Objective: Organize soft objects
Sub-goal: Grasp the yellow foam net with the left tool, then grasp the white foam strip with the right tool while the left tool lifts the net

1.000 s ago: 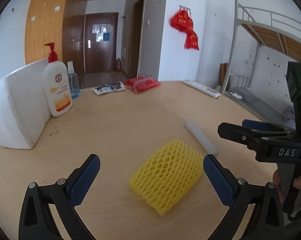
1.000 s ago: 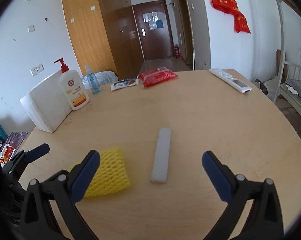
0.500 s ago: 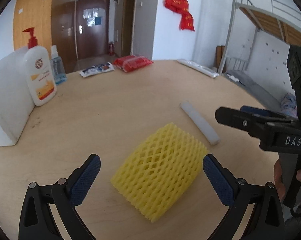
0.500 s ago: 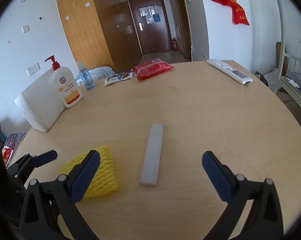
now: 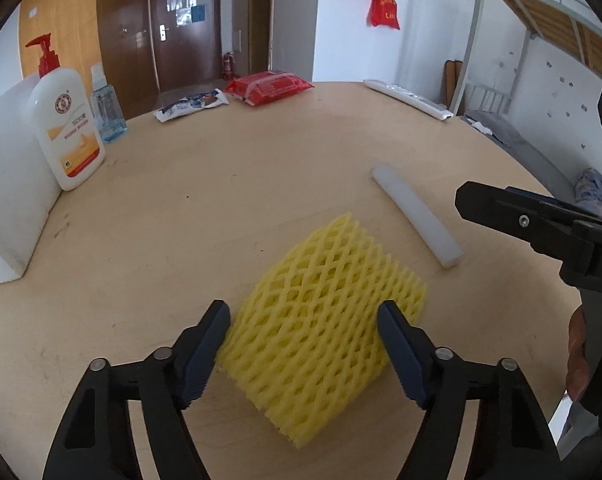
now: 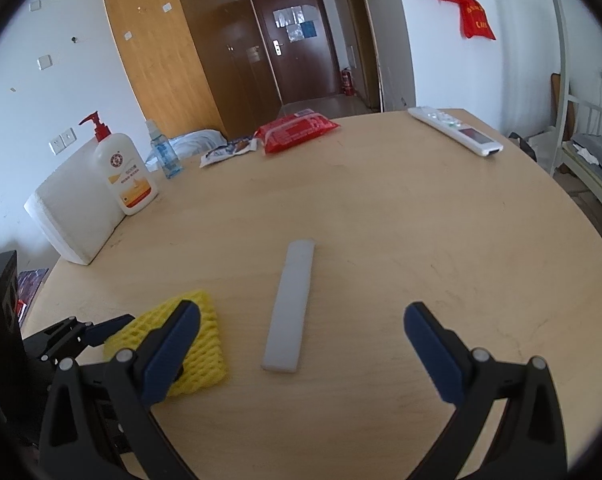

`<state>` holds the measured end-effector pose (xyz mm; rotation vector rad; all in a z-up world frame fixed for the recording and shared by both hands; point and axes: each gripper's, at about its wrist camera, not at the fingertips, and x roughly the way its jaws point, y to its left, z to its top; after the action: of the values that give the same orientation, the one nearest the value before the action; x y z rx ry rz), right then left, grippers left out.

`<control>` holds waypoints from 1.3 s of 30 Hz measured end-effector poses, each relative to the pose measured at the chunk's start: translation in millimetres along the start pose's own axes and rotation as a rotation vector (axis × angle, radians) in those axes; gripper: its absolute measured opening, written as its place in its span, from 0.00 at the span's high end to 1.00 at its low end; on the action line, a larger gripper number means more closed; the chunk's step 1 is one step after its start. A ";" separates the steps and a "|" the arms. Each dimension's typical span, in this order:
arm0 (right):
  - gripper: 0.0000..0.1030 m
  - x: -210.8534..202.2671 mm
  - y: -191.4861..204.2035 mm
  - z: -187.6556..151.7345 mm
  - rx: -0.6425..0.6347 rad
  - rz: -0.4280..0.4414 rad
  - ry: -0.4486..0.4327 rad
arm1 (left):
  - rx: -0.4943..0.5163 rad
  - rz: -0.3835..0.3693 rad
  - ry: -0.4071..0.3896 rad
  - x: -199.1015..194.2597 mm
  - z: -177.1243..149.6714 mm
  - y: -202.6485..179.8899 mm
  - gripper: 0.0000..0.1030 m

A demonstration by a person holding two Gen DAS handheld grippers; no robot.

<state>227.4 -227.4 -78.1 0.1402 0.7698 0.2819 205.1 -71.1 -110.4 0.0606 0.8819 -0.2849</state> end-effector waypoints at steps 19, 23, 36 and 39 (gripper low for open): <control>0.00 15.6 7.5 5.0 -0.042 -0.020 0.043 | 0.027 -0.066 -0.027 -9.8 -3.8 -9.1 0.81; 0.00 20.6 13.4 5.4 -0.058 -0.012 0.055 | 0.005 -0.058 -0.046 -16.9 -3.0 1.2 0.81; 0.04 32.2 33.1 8.0 -0.127 -0.058 0.076 | -0.053 -0.035 -0.156 -53.6 -0.1 30.1 0.81; 0.11 37.9 33.0 7.2 -0.131 -0.079 0.100 | -0.057 -0.036 -0.170 -58.9 -1.3 33.0 0.81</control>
<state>251.8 -184.7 -90.7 -0.0282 0.8516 0.2646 177.6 -26.2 -68.0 -0.0324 0.7226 -0.2937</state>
